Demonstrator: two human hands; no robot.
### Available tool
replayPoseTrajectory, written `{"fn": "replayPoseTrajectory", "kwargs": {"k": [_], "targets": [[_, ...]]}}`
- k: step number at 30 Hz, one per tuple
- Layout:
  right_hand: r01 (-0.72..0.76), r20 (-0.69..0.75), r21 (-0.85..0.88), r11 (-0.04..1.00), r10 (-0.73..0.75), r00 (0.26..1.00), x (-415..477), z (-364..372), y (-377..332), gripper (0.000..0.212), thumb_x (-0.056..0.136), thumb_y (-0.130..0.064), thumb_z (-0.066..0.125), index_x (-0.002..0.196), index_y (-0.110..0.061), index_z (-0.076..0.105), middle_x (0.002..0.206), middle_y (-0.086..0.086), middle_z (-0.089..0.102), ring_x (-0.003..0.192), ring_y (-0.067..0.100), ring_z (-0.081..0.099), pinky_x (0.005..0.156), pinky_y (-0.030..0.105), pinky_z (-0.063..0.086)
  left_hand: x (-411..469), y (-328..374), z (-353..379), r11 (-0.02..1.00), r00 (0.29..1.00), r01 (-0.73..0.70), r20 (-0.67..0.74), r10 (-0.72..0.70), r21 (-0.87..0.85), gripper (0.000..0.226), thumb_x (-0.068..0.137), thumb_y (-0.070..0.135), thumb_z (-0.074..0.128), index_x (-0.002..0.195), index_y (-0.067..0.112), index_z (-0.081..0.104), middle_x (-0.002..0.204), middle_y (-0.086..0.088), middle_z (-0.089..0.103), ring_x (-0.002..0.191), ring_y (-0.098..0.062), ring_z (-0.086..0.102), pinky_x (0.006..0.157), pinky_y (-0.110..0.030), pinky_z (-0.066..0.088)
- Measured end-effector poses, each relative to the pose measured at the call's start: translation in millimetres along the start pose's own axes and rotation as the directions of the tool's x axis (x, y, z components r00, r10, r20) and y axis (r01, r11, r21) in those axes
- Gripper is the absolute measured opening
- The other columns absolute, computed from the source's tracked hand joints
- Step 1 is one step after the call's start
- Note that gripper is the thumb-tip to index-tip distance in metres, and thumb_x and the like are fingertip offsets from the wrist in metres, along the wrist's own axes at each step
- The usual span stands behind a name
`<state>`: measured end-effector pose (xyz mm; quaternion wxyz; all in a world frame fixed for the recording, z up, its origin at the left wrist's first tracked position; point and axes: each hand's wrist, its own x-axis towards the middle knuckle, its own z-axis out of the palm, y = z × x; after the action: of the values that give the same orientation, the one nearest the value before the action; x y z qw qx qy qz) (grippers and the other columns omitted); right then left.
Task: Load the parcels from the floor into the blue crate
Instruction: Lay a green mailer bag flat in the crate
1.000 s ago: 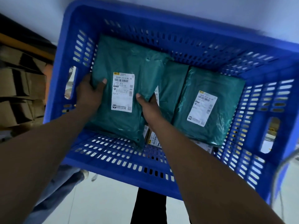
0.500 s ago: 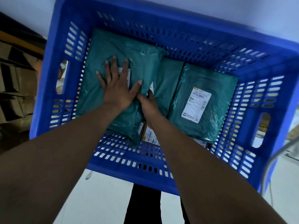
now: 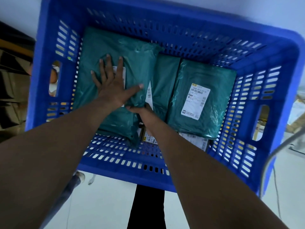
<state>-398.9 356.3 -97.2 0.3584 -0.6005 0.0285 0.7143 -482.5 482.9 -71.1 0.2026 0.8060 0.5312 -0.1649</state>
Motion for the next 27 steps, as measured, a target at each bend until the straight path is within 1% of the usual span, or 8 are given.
{"fn": "replayPoseTrajectory", "kwargs": {"k": [3, 6, 8, 11, 13, 16, 20, 27], "targets": [[-0.059, 0.018, 0.062, 0.996, 0.058, 0.998, 3.7, 2.6, 3.4, 0.075, 0.068, -0.028, 0.085, 0.136, -0.02, 0.056, 0.121, -0.001, 0.071, 0.104, 0.016, 0.067, 0.073, 0.031, 0.051, 1.1, -23.7, -3.3, 0.981, 0.976, 0.07, -0.19, -0.104, -0.181, 0.089, 0.093, 0.075, 0.037, 0.162, 0.027, 0.008, 0.171, -0.007, -0.004, 0.157, -0.031, -0.002, 0.125, -0.055, 0.001], [-0.045, 0.009, 0.086, 0.995, 0.044, 0.999, 7.2, 1.1, 3.3, 0.084, 0.057, -0.029, 0.088, 0.135, -0.02, 0.057, 0.12, -0.001, 0.072, 0.105, 0.019, 0.069, 0.078, 0.033, 0.054, -1.2, -41.6, 2.2, 0.983, 0.953, 0.055, -0.284, -0.104, -0.176, 0.088, 0.096, 0.069, 0.039, 0.162, 0.017, 0.014, 0.17, -0.011, 0.004, 0.156, -0.034, 0.008, 0.125, -0.049, 0.007], [-0.018, 0.005, 0.077, 0.997, 0.018, 1.0, 8.6, -0.4, 1.9, 0.084, 0.052, -0.029, 0.09, 0.13, -0.018, 0.061, 0.118, -0.001, 0.073, 0.105, 0.02, 0.07, 0.087, 0.036, 0.056, -3.6, -39.0, 5.4, 0.963, 0.913, 0.142, -0.345, -0.217, -0.228, 0.094, 0.092, 0.072, 0.043, 0.16, 0.013, 0.018, 0.168, -0.017, 0.01, 0.154, -0.035, 0.013, 0.124, -0.05, 0.013], [0.016, -0.008, 0.087, 0.996, -0.015, 1.0, 8.9, -0.5, 1.4, 0.082, 0.053, -0.033, 0.089, 0.13, -0.018, 0.063, 0.119, -0.002, 0.073, 0.107, 0.02, 0.07, 0.098, 0.039, 0.055, -9.9, -34.5, 4.5, 0.689, 0.709, 0.552, -0.17, -0.684, -0.469, 0.109, 0.08, 0.084, 0.046, 0.157, 0.011, 0.025, 0.161, -0.021, 0.029, 0.148, -0.039, 0.028, 0.121, -0.055, 0.019], [0.011, -0.029, 0.147, 0.989, -0.007, 1.0, 7.9, 1.4, 3.9, 0.079, 0.056, -0.036, 0.088, 0.13, -0.019, 0.063, 0.12, 0.0, 0.073, 0.108, 0.022, 0.07, 0.099, 0.042, 0.054, -16.1, -43.3, 3.4, 0.543, 0.632, 0.643, -0.026, -0.775, -0.54, 0.121, 0.066, 0.094, 0.045, 0.15, 0.008, 0.036, 0.153, -0.021, 0.042, 0.142, -0.04, 0.04, 0.117, -0.055, 0.03], [0.02, -0.078, 0.202, 0.979, -0.005, 0.997, 2.4, -1.7, 4.9, 0.072, 0.059, -0.04, 0.086, 0.126, -0.023, 0.068, 0.118, 0.001, 0.074, 0.109, 0.025, 0.07, 0.1, 0.046, 0.054, -27.6, -55.3, 0.2, 0.608, 0.738, 0.518, -0.045, -0.673, -0.601, 0.129, 0.053, 0.099, 0.053, 0.14, 0.003, 0.046, 0.144, -0.019, 0.054, 0.133, -0.037, 0.052, 0.11, -0.048, 0.042], [0.046, -0.157, 0.282, 0.958, -0.001, 0.988, -24.2, -23.1, -3.8, 0.048, 0.072, -0.036, 0.076, 0.117, -0.019, 0.074, 0.111, 0.005, 0.076, 0.104, 0.027, 0.071, 0.087, 0.039, 0.058, -60.9, -39.4, -2.3, 0.817, 0.88, 0.302, -0.187, -0.437, -0.491, 0.101, 0.062, 0.081, 0.072, 0.127, 0.007, 0.051, 0.132, -0.016, 0.063, 0.121, -0.033, 0.062, 0.1, -0.047, 0.051], [0.107, -0.318, 0.323, 0.94, 0.002, 0.948, -76.9, -96.6, -11.9, 0.033, 0.084, -0.038, 0.071, 0.112, -0.021, 0.074, 0.114, 0.006, 0.075, 0.108, 0.029, 0.069, 0.105, 0.047, 0.049, -102.0, 27.8, 9.3, 0.814, 0.945, 0.185, -0.127, -0.301, -0.55, 0.076, 0.065, 0.066, 0.083, 0.116, 0.018, 0.053, 0.118, -0.007, 0.069, 0.104, -0.027, 0.068, 0.086, -0.044, 0.058]]}}
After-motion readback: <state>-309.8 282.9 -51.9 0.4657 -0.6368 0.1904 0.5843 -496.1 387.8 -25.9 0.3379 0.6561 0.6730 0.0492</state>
